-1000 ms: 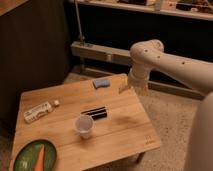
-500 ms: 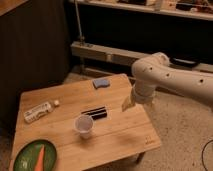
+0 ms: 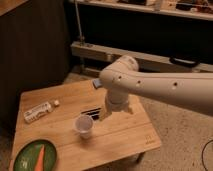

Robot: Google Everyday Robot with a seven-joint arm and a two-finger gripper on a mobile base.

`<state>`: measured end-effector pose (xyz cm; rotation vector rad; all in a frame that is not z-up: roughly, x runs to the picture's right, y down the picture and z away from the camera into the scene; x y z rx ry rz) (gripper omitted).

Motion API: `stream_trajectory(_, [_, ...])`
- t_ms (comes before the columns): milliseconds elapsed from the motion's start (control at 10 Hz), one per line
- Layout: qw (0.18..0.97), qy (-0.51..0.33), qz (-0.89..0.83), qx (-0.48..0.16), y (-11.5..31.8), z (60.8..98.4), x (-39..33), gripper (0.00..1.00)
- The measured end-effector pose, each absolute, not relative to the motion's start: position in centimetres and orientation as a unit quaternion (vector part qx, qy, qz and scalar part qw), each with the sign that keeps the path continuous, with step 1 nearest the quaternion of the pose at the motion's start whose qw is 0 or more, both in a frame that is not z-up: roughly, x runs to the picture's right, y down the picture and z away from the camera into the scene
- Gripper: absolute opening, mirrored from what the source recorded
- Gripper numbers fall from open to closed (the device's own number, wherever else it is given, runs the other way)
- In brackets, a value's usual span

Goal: Move the arm in a circular motion

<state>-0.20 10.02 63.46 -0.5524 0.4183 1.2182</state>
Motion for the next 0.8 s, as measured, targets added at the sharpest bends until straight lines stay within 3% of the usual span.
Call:
stream_trajectory(400, [0.807,0.169,0.499,-0.267,7.2,64.7,-9.5,0.80])
stream_trajectory(800, [0.827,0.155,0.475,-0.258,1.5,68.2,-16.0,0.80])
